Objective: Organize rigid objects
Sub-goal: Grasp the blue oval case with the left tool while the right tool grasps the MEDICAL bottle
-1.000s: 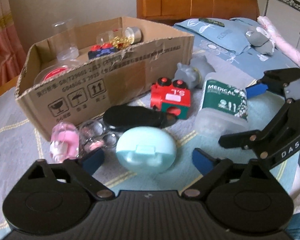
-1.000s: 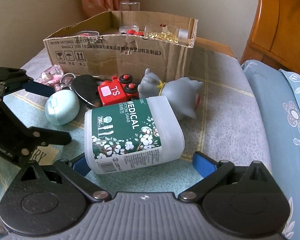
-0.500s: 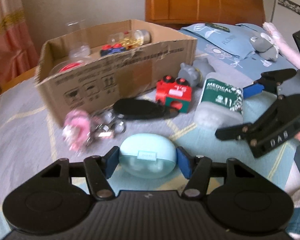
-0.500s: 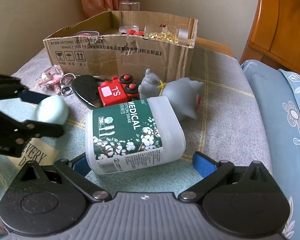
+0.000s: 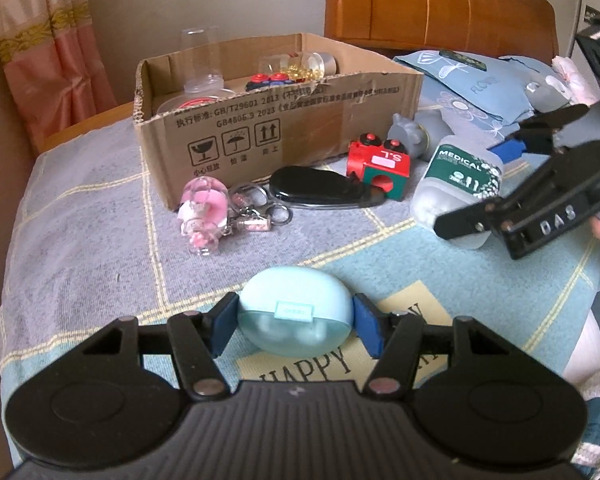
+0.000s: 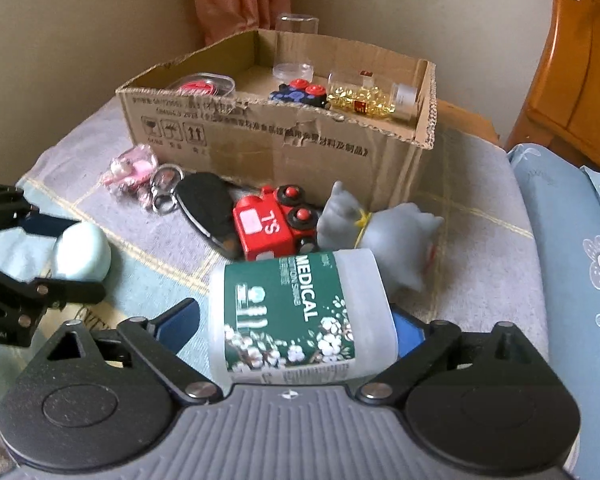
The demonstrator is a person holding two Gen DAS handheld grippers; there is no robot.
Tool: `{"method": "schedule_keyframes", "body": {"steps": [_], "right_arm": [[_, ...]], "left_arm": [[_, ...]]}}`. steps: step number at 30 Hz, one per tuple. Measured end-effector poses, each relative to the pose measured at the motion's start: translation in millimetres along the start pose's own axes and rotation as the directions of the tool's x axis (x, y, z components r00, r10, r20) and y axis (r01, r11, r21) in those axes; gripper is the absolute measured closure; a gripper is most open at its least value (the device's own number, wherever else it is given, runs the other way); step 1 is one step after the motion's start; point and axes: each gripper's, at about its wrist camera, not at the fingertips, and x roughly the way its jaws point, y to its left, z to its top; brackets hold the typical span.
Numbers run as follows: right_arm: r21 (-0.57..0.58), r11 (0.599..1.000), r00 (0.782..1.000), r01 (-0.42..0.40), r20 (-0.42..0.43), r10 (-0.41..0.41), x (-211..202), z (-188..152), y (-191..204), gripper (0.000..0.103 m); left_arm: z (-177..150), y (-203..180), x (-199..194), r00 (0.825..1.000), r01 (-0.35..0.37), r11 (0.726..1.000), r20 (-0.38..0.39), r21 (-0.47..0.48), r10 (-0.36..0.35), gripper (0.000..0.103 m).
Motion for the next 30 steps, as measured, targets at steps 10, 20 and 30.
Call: {"method": "schedule_keyframes", "body": {"steps": [10, 20, 30], "right_arm": [[0.031, 0.999, 0.999, -0.014, -0.043, 0.015, 1.0, 4.4, 11.3, 0.011], [0.031, 0.999, 0.997, 0.035, -0.066, -0.033, 10.3, 9.3, 17.7, 0.012], [0.018, 0.999, 0.996, 0.039, -0.085, -0.038, 15.0, 13.2, 16.2, 0.015]], "left_arm": [[1.8, 0.4, 1.1, 1.000, 0.011, 1.000, -0.010, 0.016, -0.011, 0.042], [6.2, 1.9, 4.4, 1.000, 0.021, 0.999, -0.024, 0.030, -0.020, 0.039], [8.4, 4.9, 5.4, 0.999, 0.032, 0.999, -0.042, 0.044, -0.030, 0.034]]}}
